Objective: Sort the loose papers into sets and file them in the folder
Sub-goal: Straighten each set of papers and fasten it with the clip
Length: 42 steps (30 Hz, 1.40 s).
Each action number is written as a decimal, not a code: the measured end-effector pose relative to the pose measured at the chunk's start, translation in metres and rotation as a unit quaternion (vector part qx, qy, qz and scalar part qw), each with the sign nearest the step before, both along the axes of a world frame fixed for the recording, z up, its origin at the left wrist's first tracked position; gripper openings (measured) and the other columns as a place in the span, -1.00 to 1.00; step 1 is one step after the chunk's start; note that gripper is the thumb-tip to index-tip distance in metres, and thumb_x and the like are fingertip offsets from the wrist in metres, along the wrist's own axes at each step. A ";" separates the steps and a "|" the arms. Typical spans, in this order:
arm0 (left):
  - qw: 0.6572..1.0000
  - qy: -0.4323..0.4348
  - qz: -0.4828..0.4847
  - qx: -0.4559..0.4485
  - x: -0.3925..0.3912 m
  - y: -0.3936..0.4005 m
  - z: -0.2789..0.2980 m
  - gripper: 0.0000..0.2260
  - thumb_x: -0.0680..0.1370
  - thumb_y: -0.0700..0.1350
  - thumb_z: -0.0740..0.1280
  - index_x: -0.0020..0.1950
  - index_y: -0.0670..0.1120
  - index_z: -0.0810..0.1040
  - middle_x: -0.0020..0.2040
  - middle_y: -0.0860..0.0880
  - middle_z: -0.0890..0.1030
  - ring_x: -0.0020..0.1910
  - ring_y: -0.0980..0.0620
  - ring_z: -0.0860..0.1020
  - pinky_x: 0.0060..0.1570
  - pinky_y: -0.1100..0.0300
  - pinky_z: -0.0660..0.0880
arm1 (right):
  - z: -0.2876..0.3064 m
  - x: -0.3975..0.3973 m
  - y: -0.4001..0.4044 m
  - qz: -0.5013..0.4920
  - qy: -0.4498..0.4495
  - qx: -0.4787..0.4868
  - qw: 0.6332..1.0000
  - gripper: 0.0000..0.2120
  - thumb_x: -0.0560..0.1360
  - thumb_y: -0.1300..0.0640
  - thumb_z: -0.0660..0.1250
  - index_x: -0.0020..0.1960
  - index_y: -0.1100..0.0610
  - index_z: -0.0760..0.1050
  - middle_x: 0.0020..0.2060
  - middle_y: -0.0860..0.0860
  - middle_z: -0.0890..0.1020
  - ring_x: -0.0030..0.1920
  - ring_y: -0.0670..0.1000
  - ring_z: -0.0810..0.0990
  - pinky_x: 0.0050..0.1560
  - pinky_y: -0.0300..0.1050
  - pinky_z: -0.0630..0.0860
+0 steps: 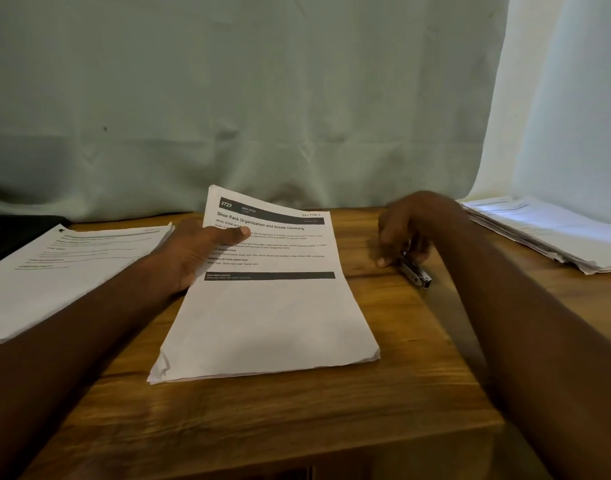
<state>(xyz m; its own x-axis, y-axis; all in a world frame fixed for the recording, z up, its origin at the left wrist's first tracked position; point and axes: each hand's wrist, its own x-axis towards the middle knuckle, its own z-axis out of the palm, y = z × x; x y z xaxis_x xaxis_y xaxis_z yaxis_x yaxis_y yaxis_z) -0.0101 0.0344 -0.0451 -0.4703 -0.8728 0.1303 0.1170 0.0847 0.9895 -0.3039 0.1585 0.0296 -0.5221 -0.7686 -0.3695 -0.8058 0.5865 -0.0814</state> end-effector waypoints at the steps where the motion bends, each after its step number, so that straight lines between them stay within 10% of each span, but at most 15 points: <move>1: 1.000 -0.001 0.000 -0.001 0.000 0.000 0.000 -0.70 0.51 -0.27 0.49 0.24 -0.22 0.64 0.08 -0.18 0.73 0.00 -0.17 0.73 -0.21 0.08 0.68 | -0.002 0.002 -0.004 0.007 -0.001 -0.017 1.000 -0.57 0.38 0.06 0.61 0.13 0.27 0.61 0.05 0.22 0.66 0.09 0.23 0.69 0.18 0.22 0.62; 9: 1.000 0.002 -0.018 -0.010 -0.001 -0.005 -0.001 -0.63 0.47 -0.24 0.52 0.27 -0.21 0.62 0.14 -0.20 0.71 0.06 -0.21 0.71 0.03 -0.09 0.67 | -0.024 0.011 -0.027 0.009 0.100 -0.354 0.930 -0.83 0.49 0.19 0.43 -0.10 0.19 0.43 -0.19 0.10 0.57 -0.27 0.02 0.51 -0.34 -0.13 0.44; 13: 1.000 0.010 -0.013 0.002 -0.001 -0.004 0.000 -0.64 0.48 -0.27 0.52 0.26 -0.23 0.63 0.11 -0.21 0.71 0.05 -0.23 0.71 0.14 -0.18 0.62 | -0.032 0.007 -0.040 -0.018 -0.084 -0.457 0.885 -0.86 0.54 0.18 0.43 0.00 0.26 0.66 -0.09 0.13 0.69 -0.14 0.04 0.64 -0.02 0.03 0.67; 18: 1.000 0.007 -0.022 0.004 0.002 -0.004 -0.001 -0.65 0.50 -0.23 0.52 0.27 -0.18 0.63 0.11 -0.19 0.72 0.08 -0.23 0.70 0.17 -0.18 0.60 | -0.027 0.011 -0.037 -0.084 -0.262 -0.597 0.753 -0.92 0.54 0.19 0.47 0.01 0.17 0.70 -0.12 0.09 0.69 -0.30 -0.07 0.53 -0.28 -0.23 0.45; 27: 1.000 -0.004 -0.029 -0.008 0.003 -0.001 0.001 -0.62 0.47 -0.22 0.55 0.27 -0.21 0.63 0.12 -0.21 0.71 0.07 -0.26 0.70 0.19 -0.26 0.58 | -0.025 -0.006 -0.031 -0.230 -0.611 -0.540 0.531 -0.89 0.62 0.25 0.19 0.05 0.18 0.50 0.09 0.16 0.56 0.02 0.17 0.62 0.01 0.19 0.59; 30: 0.999 -0.011 -0.030 -0.014 0.003 0.000 0.001 -0.63 0.48 -0.22 0.54 0.27 -0.20 0.62 0.12 -0.20 0.71 0.08 -0.24 0.70 0.21 -0.25 0.57 | -0.022 0.005 -0.033 -0.218 -0.658 -0.563 0.450 -0.82 0.63 0.27 0.12 0.13 0.17 0.47 -0.09 0.15 0.53 -0.19 0.04 0.57 -0.29 -0.04 0.55; 32: 0.999 -0.019 -0.028 -0.020 0.003 0.000 0.001 -0.62 0.47 -0.20 0.55 0.27 -0.19 0.63 0.11 -0.19 0.72 0.07 -0.23 0.71 0.20 -0.23 0.58 | -0.013 0.016 -0.032 -0.161 -0.601 -0.607 0.495 -0.90 0.61 0.19 0.28 0.11 0.12 0.52 -0.18 0.07 0.55 -0.39 -0.06 0.45 -0.46 -0.21 0.37; 37: 0.994 -0.058 -0.062 -0.071 -0.005 0.011 0.001 -0.63 0.48 -0.16 0.55 0.27 -0.14 0.63 0.11 -0.14 0.73 0.06 -0.19 0.72 0.14 -0.14 0.62 | -0.003 0.062 -0.026 0.162 -0.221 -0.602 0.750 -0.76 0.50 0.06 0.53 0.13 0.09 0.65 -0.05 -0.05 0.69 -0.35 -0.23 0.56 -0.46 -0.33 0.42; 42: 0.989 -0.083 -0.070 -0.100 -0.017 0.021 0.002 -0.66 0.48 -0.18 0.55 0.23 -0.15 0.65 0.06 -0.12 0.74 0.02 -0.17 0.73 0.02 -0.02 0.67 | -0.026 0.091 -0.047 0.262 -0.006 -0.488 0.833 -0.79 0.56 -0.03 0.43 0.16 -0.01 0.66 0.05 -0.09 0.70 -0.02 -0.08 0.65 -0.02 -0.16 0.59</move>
<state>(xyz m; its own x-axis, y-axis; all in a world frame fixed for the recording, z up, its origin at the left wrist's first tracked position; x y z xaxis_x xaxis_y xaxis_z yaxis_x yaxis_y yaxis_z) -0.0266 0.0558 -0.0433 -0.6147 -0.7619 0.2043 -0.0207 0.2745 0.9614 -0.2126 0.1116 0.0035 -0.0215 -0.8272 0.5615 -0.9257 -0.1957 -0.3237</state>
